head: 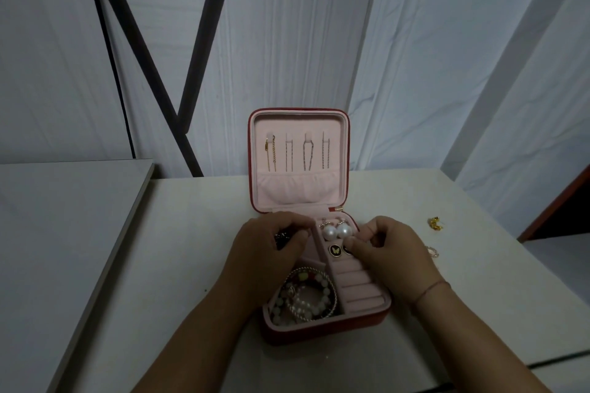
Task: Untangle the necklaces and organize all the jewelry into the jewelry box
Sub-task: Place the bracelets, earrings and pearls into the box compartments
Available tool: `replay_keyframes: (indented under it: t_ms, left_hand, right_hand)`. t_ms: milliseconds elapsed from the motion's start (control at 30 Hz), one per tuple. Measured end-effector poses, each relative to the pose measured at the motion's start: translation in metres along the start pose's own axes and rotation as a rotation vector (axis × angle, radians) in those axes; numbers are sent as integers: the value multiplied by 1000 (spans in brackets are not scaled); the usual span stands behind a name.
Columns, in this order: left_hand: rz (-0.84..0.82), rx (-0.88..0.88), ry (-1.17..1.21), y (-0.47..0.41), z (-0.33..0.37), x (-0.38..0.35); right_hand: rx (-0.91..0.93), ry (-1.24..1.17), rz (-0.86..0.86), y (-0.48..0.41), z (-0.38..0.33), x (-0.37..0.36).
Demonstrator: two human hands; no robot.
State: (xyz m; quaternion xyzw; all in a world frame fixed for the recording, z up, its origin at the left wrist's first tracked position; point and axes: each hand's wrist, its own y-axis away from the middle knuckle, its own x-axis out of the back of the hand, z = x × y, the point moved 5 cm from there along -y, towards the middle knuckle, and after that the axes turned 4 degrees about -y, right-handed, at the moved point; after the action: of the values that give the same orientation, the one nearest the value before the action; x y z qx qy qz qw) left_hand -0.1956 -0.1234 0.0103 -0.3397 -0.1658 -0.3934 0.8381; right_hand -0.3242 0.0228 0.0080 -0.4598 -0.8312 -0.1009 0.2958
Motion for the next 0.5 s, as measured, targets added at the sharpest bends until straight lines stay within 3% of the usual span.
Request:
replay_keyframes:
  t_ms: [133,200,300,500]
  left_hand:
    - [-12,3,-18,0,0,0]
    - [-8,-4,-16,0,0,0]
    - [0,-6,-13,0,-1,0]
    - [8,-14,-23,0,1,1]
  right_hand:
    - [96,-102,97,-3,3,20]
    - [142,-22,242,-13,14,47]
    - [56,190,358,-30,41,84]
    - [-35,383,172,-48,75,88]
